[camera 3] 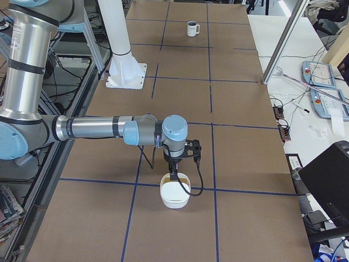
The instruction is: Left arm hands cup to right arm to dump lemon
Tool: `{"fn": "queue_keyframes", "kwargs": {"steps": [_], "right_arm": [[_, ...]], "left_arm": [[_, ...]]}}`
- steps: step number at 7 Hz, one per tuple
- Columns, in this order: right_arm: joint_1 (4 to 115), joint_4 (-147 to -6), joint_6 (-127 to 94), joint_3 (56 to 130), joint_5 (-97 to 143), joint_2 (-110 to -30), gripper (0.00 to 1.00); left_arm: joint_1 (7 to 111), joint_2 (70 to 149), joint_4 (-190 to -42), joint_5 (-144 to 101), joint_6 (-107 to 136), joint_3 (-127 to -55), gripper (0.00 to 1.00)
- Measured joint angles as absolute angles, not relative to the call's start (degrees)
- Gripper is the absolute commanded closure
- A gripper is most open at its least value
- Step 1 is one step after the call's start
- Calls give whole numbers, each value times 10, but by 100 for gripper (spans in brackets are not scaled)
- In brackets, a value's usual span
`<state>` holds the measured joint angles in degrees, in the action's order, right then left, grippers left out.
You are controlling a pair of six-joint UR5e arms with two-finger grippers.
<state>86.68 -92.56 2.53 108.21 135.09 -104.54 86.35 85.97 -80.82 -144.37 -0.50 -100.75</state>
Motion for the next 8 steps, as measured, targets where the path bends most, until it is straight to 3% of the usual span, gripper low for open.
{"fn": "queue_keyframes", "kwargs": {"steps": [7,8], "right_arm": [[865,-870,25,1090,1355,-1054,0],[865,-869,25,1090,1355,-1054,0]], "left_arm": [[664,856,-1065,-1342,299,-997,1],[648,857,-1070,-1339,303,-994,14]]}}
